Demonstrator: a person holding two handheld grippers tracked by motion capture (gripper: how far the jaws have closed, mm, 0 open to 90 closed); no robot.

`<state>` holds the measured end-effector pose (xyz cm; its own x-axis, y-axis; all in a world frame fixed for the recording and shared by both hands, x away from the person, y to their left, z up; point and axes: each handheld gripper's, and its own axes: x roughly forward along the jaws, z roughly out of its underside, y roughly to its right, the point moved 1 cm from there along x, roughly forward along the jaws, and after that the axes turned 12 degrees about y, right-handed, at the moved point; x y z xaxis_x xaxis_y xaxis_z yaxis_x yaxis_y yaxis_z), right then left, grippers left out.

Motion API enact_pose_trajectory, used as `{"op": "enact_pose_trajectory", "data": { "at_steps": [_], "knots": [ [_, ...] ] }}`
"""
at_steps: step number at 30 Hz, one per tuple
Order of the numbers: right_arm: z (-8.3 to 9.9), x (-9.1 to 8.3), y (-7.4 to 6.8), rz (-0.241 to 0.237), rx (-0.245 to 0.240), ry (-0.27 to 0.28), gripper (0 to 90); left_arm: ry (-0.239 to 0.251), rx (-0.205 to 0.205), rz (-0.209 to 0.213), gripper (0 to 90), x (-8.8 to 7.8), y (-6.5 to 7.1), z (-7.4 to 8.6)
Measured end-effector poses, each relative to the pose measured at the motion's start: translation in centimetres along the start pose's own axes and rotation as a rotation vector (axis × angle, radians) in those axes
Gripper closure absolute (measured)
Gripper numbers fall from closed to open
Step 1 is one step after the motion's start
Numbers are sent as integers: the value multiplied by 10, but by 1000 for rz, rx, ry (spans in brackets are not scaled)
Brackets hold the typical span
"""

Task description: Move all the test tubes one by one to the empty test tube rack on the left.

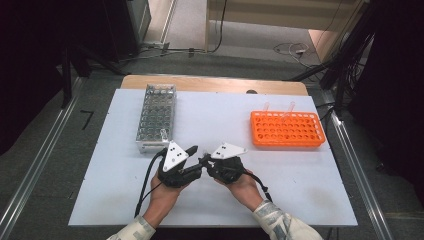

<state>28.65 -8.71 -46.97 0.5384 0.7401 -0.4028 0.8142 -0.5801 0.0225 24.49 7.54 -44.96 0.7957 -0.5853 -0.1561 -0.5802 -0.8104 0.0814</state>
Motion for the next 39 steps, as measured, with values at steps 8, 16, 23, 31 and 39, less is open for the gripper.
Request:
{"op": "enact_pose_trajectory", "data": {
  "at_steps": [8, 16, 23, 31, 39],
  "knots": [
    [0, 0, -2, -11, 2, 1, 731, -1, 23, 11, 668, 5, 1, 0],
    [0, 0, 0, -11, 7, 3, 731, -4, 40, 15, 743, 8, 3, 0],
    [-1, -1, 0, -7, 19, 3, 728, -8, 50, 14, 752, 9, 3, -2],
    [-2, -3, 4, -13, 39, 15, 497, 13, 31, 4, 754, 10, -2, -9],
    [-4, -6, 9, -6, 61, 8, 318, 20, 5, -20, 754, 13, -20, -23]
  ]
}}
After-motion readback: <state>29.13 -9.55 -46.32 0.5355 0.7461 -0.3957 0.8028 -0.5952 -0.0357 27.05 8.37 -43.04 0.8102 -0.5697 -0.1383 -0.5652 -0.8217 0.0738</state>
